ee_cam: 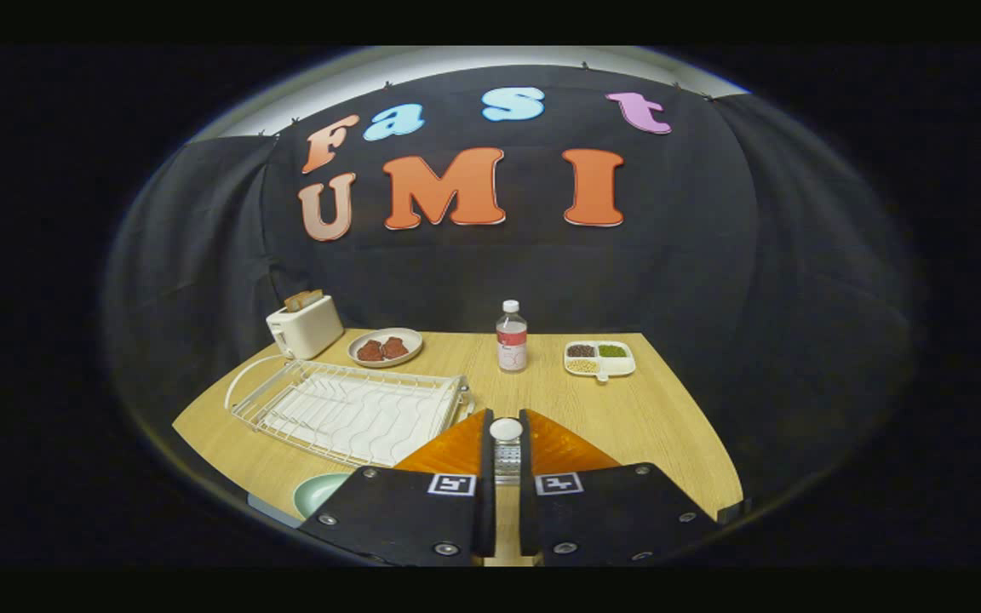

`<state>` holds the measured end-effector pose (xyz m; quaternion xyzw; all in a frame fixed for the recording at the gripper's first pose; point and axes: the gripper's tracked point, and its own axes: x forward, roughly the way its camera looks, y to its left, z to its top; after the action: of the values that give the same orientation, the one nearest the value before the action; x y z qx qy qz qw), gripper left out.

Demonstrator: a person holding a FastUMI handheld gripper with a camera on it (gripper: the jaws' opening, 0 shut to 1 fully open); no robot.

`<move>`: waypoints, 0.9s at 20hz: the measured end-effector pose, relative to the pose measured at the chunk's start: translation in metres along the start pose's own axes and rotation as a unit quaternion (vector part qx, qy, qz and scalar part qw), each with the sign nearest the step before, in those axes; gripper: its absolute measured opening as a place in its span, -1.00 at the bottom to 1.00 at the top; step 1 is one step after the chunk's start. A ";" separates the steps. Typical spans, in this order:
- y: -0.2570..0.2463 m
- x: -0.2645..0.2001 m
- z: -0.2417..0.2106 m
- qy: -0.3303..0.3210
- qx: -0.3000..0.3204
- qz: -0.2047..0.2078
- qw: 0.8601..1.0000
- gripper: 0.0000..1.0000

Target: Take the plate from the dish rack, then take the spoon from the basket and place it into the plate.

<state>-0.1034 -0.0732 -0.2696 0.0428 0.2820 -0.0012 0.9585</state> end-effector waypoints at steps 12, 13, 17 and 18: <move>0.066 -0.052 -0.041 0.038 -0.005 0.122 0.992 -0.78; 0.074 -0.053 -0.049 0.046 -0.003 0.130 0.990 -0.78; 0.106 -0.052 -0.074 0.073 0.006 0.167 0.983 -0.78; 0.114 -0.050 -0.080 0.078 0.005 0.173 0.982 -0.78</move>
<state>-0.1853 0.0455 -0.3001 0.0953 0.3445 0.1666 0.9190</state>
